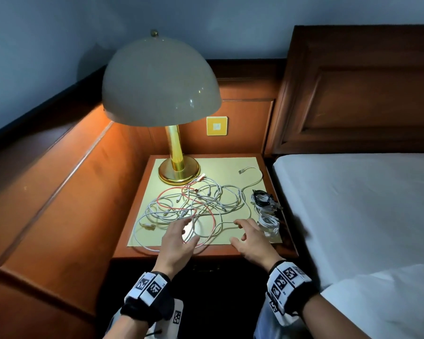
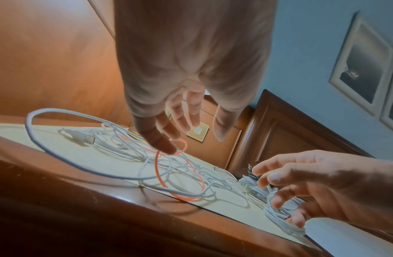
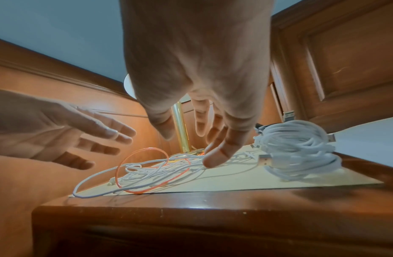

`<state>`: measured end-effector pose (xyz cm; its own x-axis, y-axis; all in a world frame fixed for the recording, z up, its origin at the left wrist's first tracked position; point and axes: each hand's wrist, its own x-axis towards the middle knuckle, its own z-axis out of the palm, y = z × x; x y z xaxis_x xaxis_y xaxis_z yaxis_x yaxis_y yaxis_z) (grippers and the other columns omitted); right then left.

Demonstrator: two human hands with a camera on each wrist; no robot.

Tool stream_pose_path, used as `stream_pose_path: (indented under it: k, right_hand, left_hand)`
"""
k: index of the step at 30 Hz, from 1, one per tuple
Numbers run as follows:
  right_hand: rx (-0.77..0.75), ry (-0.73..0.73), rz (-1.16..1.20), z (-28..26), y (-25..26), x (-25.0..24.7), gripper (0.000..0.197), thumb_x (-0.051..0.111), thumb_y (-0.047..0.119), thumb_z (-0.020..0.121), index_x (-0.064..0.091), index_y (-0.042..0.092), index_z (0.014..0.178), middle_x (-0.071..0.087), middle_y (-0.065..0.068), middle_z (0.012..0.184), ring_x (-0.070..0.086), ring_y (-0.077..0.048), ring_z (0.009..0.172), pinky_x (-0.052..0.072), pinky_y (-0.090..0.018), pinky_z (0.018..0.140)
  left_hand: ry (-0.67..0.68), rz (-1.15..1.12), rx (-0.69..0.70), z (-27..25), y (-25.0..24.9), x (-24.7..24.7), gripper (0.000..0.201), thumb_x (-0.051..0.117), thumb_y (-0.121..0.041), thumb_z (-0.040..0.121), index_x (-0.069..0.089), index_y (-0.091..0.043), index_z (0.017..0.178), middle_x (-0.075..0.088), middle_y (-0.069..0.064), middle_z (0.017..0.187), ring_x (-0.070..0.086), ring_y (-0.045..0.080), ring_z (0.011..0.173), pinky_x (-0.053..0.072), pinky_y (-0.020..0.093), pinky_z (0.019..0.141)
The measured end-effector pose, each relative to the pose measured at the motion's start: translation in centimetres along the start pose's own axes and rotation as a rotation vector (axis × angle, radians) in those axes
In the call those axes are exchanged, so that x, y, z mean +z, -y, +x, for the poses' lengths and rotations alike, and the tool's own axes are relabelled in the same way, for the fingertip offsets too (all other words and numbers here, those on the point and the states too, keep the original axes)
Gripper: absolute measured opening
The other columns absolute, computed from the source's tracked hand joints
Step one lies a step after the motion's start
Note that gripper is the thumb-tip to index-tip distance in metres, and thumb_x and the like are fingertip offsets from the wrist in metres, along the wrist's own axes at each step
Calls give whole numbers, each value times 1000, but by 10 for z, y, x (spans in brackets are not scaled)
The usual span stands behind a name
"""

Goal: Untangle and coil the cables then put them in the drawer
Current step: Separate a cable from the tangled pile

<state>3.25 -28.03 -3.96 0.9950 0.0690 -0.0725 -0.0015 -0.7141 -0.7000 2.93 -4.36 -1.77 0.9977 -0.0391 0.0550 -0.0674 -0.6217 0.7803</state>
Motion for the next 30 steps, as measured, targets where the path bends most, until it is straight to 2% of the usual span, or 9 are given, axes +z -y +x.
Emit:
stream_pose_path:
  k: [4, 7, 10, 13, 18, 20, 24, 28, 30]
  right_hand:
    - [-8, 67, -54, 18, 5, 8, 61, 58, 28, 95, 38, 16, 152, 36, 0, 147, 48, -16, 121, 38, -31, 109]
    - [34, 110, -138, 32, 4, 16, 63, 54, 26, 98, 32, 15, 155, 30, -2, 154, 40, -23, 138, 33, -36, 116]
    - [80, 141, -182, 40, 0, 24, 60, 50, 24, 98, 32, 16, 154, 32, -3, 151, 43, -26, 136, 37, -45, 113]
    - [103, 144, -203, 43, -5, 30, 55, 50, 23, 98, 37, 16, 150, 37, -6, 142, 47, -28, 129, 42, -47, 108]
    - [112, 95, -231, 45, -8, 32, 28, 50, 20, 100, 58, 14, 127, 43, -5, 123, 56, -26, 109, 50, -41, 94]
    - [110, 66, -219, 43, -7, 32, 21, 48, 22, 103, 61, 13, 117, 44, -4, 118, 58, -26, 103, 50, -38, 88]
    - [82, 8, -151, 41, -9, 32, 20, 47, 24, 104, 62, 12, 107, 49, -5, 113, 58, -28, 101, 49, -41, 89]
    - [53, 25, -132, 35, -9, 30, 15, 51, 21, 100, 59, 16, 112, 53, -3, 116, 58, -25, 102, 49, -44, 91]
    - [64, 70, -132, 32, -9, 27, 32, 52, 15, 96, 55, 20, 127, 49, 0, 127, 56, -23, 111, 49, -43, 95]
  left_hand:
    - [-46, 56, -55, 13, 15, 0, 50, 68, -21, 91, 54, -12, 138, 54, 3, 131, 53, 20, 120, 44, 33, 103]
    - [27, 157, -108, 22, 32, 2, 50, 64, -22, 90, 53, -14, 139, 53, 5, 136, 48, 22, 127, 39, 36, 110]
    - [172, 265, -182, 21, 47, 4, 48, 63, -24, 88, 54, -17, 135, 52, 5, 132, 49, 25, 126, 41, 40, 109]
    - [206, 364, -192, 14, 62, 6, 35, 62, -28, 90, 57, -19, 124, 54, 4, 119, 53, 26, 116, 46, 39, 101]
    - [156, 352, -166, 15, 69, 3, 14, 61, -19, 94, 65, -15, 107, 57, 1, 98, 58, 25, 104, 44, 31, 89]
    - [109, 316, -157, 15, 67, 0, 13, 61, -20, 95, 66, -15, 106, 57, 0, 98, 58, 24, 101, 43, 32, 88]
    - [-44, 155, -142, 12, 58, -7, 7, 62, -17, 94, 67, -17, 100, 64, 0, 96, 57, 17, 91, 40, 27, 83]
    - [-125, 82, -105, 12, 47, -13, 7, 65, -16, 94, 69, -16, 99, 67, -2, 94, 61, 16, 88, 46, 30, 83]
    - [-153, 44, -97, 13, 44, -14, 7, 64, -15, 94, 69, -15, 99, 67, -2, 94, 61, 15, 87, 47, 30, 81]
